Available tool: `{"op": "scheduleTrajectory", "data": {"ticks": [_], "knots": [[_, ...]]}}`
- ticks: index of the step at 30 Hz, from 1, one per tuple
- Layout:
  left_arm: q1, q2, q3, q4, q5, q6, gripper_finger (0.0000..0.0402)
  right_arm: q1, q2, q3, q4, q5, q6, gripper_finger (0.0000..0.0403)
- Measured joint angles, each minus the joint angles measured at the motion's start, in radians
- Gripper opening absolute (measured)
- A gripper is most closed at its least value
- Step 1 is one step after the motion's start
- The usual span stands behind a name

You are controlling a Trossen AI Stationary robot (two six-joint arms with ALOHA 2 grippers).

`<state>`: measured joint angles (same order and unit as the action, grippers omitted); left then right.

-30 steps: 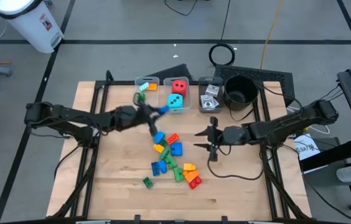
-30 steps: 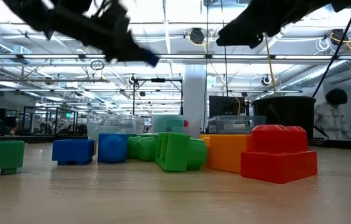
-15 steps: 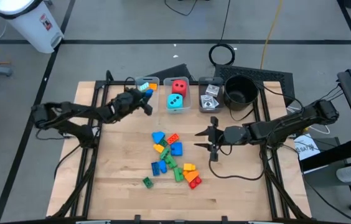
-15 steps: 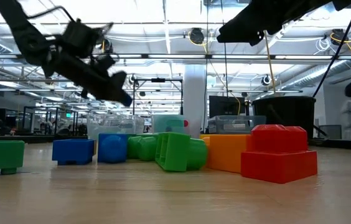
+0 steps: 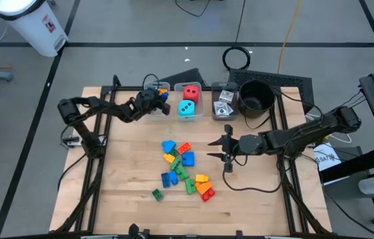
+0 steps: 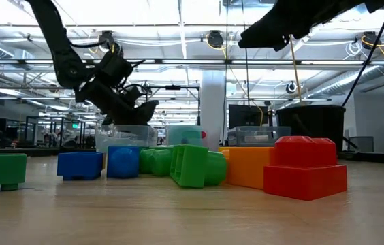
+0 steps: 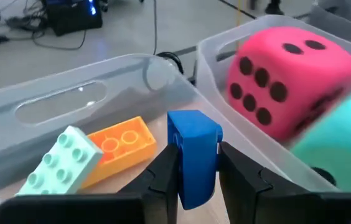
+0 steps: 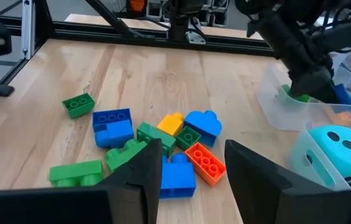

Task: Pick & Place Toys
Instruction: Put the blue game piece into the left transparent bin, then put the red game piece into the left transparent bin

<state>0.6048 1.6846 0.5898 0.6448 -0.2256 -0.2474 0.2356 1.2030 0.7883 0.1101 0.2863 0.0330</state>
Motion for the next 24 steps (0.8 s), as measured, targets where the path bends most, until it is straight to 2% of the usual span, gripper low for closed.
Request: {"op": "scheduleTrajectory", "data": {"ticks": [2, 8, 13, 18, 24], "knots": [[-0.001, 0.003, 0.008, -0.007, -0.002, -0.002, 0.0118, 0.000, 0.000, -0.010, 0.000, 0.000, 0.000, 0.0144], [-0.004, -0.018, 0.010, -0.023, 0.003, 0.007, 0.0271, 0.000, 0.000, -0.068, 0.101, 0.000, -0.012, 0.0145], [-0.004, -0.085, 0.010, -0.104, 0.017, 0.034, 0.0355, 0.000, 0.000, -0.086, 0.168, 0.000, -0.019, 0.0145], [-0.005, -0.233, 0.010, -0.220, 0.017, 0.071, 0.0395, 0.000, 0.000, -0.086, 0.172, 0.000, -0.019, 0.0146], [-0.026, -0.487, 0.010, -0.441, 0.032, 0.035, 0.0378, 0.000, 0.000, -0.086, 0.178, 0.000, -0.019, 0.0144]]}}
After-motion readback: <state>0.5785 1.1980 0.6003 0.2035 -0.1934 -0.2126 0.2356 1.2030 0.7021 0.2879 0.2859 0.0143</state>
